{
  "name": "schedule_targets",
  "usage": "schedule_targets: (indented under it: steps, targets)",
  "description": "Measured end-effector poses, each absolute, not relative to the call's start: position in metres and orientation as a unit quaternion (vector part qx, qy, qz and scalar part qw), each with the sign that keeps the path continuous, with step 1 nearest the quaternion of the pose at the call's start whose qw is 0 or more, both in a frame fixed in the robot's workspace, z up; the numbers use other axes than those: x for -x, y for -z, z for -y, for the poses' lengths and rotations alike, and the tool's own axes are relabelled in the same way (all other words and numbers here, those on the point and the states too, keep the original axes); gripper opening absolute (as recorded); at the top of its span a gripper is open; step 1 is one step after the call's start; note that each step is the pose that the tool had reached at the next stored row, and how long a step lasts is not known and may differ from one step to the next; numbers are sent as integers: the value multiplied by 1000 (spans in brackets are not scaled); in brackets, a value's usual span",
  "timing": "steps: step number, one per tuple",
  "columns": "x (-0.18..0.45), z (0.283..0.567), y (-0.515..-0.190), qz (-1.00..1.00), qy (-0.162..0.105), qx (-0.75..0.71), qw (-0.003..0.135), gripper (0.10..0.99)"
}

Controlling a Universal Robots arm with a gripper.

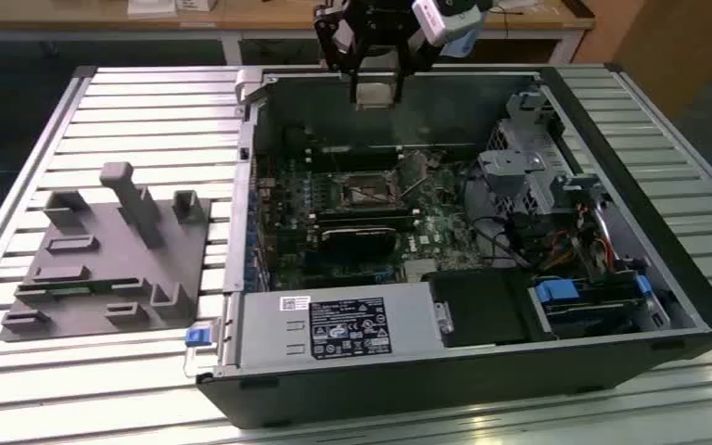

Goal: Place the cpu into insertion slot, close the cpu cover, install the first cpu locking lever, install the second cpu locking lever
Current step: 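Place the cpu into insertion slot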

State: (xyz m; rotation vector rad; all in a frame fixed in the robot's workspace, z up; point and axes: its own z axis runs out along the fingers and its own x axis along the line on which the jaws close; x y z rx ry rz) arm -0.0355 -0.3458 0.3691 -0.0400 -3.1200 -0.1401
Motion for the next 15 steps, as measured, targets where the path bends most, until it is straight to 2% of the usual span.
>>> schedule_targets:
  steps: [15]
  targets:
    - [35,346,-366,999,45,13,9,537]
